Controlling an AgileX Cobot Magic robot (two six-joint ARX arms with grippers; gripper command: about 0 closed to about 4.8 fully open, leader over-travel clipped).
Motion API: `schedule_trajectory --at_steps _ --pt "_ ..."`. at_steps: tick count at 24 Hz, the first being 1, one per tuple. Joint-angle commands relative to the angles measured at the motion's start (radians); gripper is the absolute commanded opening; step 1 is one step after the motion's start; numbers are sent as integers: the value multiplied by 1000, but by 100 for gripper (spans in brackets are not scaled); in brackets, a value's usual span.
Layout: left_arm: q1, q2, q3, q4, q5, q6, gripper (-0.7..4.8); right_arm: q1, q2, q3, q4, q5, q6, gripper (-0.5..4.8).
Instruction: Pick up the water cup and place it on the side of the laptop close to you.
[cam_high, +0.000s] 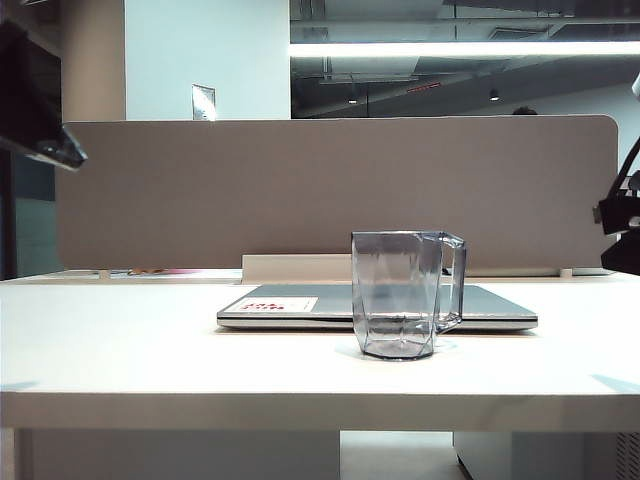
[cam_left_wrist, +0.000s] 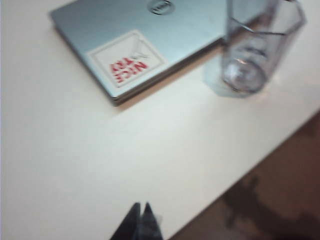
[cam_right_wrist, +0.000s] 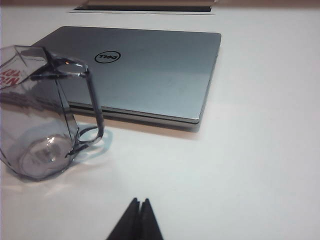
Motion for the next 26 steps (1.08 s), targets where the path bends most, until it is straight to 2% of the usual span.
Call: schedule_trajectory --at_steps 1,7,13,19,22,26 --pt "0 -65 -70 100 -82 -113 -6 0 0 -6 3 -2 -1 -8" --pt "0 -164 -198 206 -97 -180 -6 0 0 -6 3 -2 -1 -8" --pt "6 -264 -269 203 -227 -195 -6 0 0 -6 3 -2 -1 -8" --pt "143 -459 -348 250 -217 -257 -6 0 0 -6 3 -2 -1 -8" --pt "258 -578 -391 252 -170 -269 -6 0 0 -6 3 -2 -1 -8" --pt "305 -638 -414 256 -165 -266 -6 0 0 -6 3 -2 -1 -8"
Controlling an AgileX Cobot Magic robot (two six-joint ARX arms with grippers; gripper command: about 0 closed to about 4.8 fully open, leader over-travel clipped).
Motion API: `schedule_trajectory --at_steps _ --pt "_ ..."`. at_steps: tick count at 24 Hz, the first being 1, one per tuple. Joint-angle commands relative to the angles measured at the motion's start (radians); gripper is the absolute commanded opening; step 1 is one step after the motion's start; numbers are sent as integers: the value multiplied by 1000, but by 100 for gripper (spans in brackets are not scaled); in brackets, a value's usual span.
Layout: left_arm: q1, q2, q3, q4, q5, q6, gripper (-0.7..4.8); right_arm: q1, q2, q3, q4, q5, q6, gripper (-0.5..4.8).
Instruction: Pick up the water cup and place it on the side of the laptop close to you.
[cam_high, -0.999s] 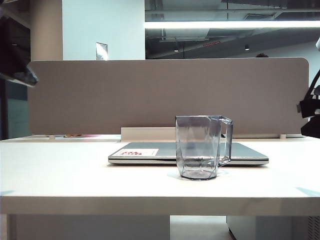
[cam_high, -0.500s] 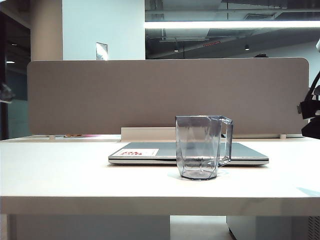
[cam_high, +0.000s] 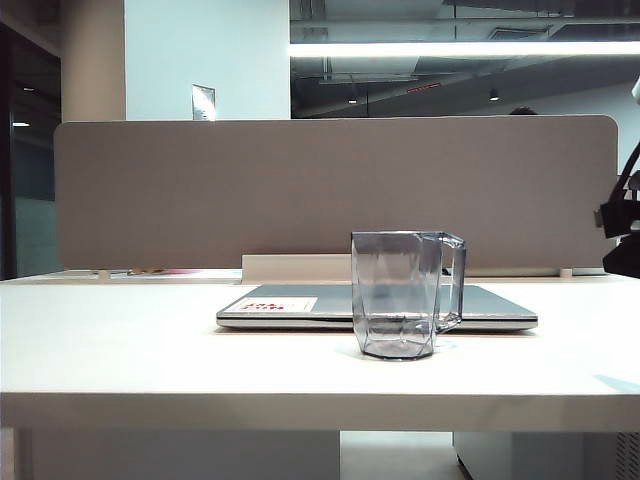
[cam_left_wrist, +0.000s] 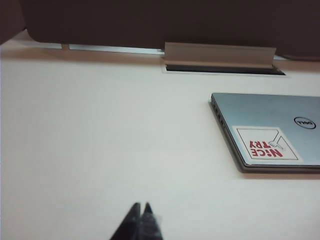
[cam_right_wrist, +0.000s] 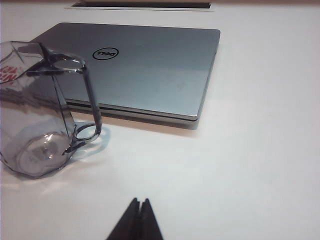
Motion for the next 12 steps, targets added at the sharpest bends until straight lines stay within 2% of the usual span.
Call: schedule_trajectory --at_steps 1,5,12 --pt "29 -33 -13 20 11 1 -6 0 0 -6 11 -1 -1 -8" --pt "82 -83 -17 20 11 31 -6 0 0 -6 11 -1 -1 -8" --pt "102 -135 -53 37 29 55 -6 0 0 -6 11 -1 -1 -8"
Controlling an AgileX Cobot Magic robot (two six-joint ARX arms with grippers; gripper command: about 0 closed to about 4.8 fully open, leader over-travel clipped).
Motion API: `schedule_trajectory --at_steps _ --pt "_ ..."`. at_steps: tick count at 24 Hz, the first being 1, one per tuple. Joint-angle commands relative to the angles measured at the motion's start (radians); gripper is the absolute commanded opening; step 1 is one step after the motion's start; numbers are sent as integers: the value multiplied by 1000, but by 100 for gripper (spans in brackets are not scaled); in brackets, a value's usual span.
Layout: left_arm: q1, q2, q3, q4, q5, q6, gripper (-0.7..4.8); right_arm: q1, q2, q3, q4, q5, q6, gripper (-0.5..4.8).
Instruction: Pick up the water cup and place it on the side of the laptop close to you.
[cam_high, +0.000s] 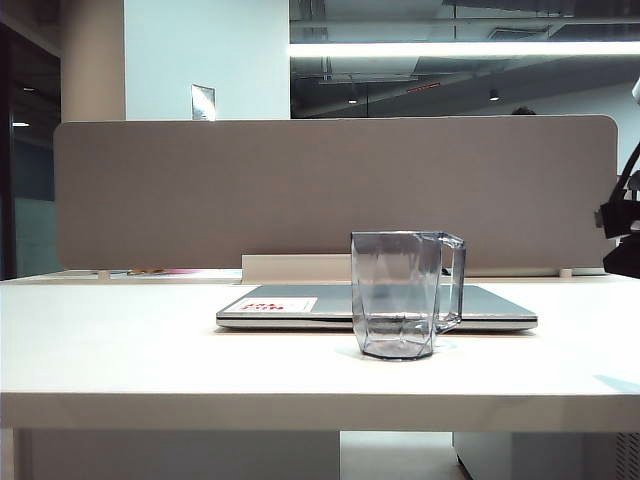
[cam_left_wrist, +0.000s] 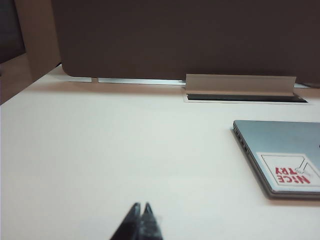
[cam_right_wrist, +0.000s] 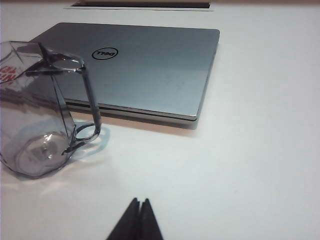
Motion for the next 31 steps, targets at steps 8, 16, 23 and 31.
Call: schedule_trajectory --at_steps 8,16,23,31 --pt "-2 6 -57 103 6 46 -6 0 0 -6 12 -2 -1 -8" --pt "-2 6 -108 164 -4 43 -6 0 0 -6 11 -2 -1 -8" --pt "-2 6 -108 148 -58 42 -6 0 0 -6 11 -2 -1 -8" --pt "-2 6 -108 112 -84 42 -6 0 0 -6 12 -2 -1 -8"
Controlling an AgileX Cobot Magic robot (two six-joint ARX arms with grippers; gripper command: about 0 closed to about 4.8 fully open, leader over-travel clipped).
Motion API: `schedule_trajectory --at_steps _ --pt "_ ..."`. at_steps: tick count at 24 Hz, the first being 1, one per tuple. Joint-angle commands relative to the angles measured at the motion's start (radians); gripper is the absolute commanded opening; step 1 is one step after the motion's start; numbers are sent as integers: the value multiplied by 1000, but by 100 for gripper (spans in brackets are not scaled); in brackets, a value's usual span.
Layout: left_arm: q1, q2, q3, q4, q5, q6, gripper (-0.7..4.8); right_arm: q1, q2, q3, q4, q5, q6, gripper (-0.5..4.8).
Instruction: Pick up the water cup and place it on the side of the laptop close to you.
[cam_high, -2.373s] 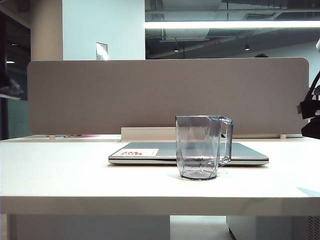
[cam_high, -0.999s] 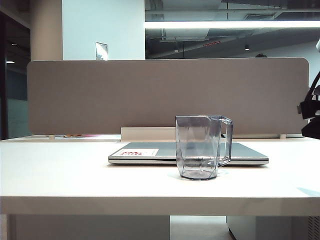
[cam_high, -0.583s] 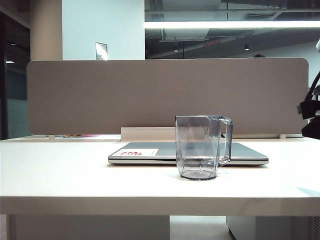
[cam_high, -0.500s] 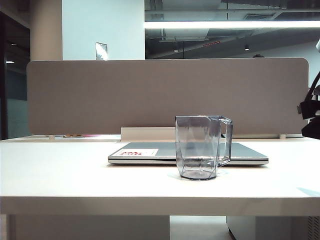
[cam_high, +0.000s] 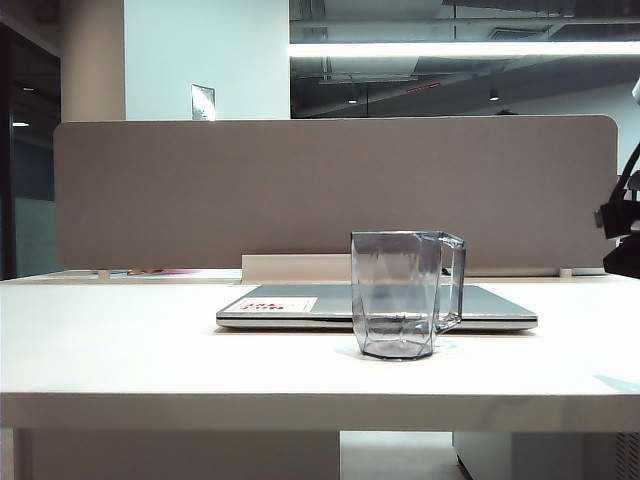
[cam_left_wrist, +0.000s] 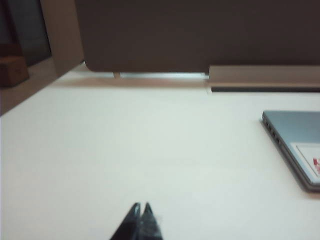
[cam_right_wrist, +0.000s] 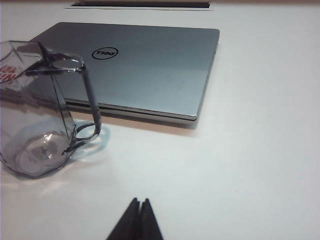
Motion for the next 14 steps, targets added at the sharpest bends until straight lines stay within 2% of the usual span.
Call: schedule_trajectory --at_steps 1,10,14 --pt "-2 1 3 -8 -4 0 -6 0 0 -6 12 -1 -1 -8" --pt "-2 1 3 -8 -4 0 -6 -4 -1 -6 12 0 -6 -8" --pt "-2 1 3 -8 -4 1 -6 -64 -43 -6 -25 -1 -8 -8"
